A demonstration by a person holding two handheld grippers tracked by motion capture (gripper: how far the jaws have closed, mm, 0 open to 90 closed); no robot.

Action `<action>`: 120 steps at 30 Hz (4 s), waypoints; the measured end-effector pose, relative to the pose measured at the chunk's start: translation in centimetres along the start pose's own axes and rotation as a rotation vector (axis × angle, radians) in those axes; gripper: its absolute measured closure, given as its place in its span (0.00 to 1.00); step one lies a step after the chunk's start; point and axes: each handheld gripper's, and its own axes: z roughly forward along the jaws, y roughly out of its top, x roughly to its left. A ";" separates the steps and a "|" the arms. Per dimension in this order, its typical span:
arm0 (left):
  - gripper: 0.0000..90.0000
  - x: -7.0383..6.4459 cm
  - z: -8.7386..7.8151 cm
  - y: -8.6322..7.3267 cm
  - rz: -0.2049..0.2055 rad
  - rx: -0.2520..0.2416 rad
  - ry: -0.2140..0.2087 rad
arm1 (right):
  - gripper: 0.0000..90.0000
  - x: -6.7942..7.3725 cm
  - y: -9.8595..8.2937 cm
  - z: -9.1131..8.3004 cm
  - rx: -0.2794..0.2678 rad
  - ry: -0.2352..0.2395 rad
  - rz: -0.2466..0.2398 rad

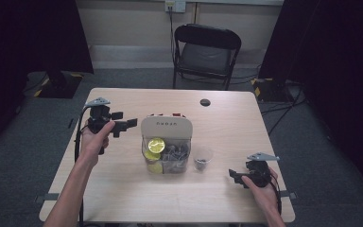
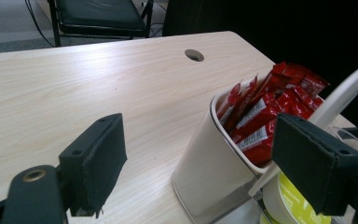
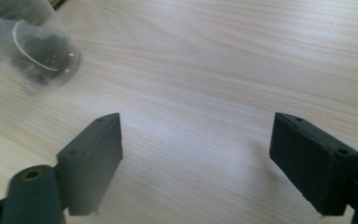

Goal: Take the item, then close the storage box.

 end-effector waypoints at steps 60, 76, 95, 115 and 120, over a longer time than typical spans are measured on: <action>0.21 -2.9 1.0 -0.4 0.032 0.007 -0.089 | 0.13 0.8 -1.1 1.4 -0.029 -0.093 -0.058; 0.21 -3.3 0.8 -0.8 0.048 0.034 -0.078 | 0.13 0.7 -1.1 1.4 -0.028 -0.087 -0.061; 0.20 -3.1 0.7 -1.9 0.044 0.069 -0.094 | 0.13 0.7 -1.1 1.5 -0.028 -0.084 -0.063; 0.20 -3.8 1.6 -3.0 0.080 0.116 -0.088 | 0.13 0.7 -1.0 1.5 -0.029 -0.082 -0.065; 0.20 -3.9 2.0 -3.4 0.087 0.140 -0.082 | 0.13 0.6 -1.1 1.5 -0.029 -0.082 -0.066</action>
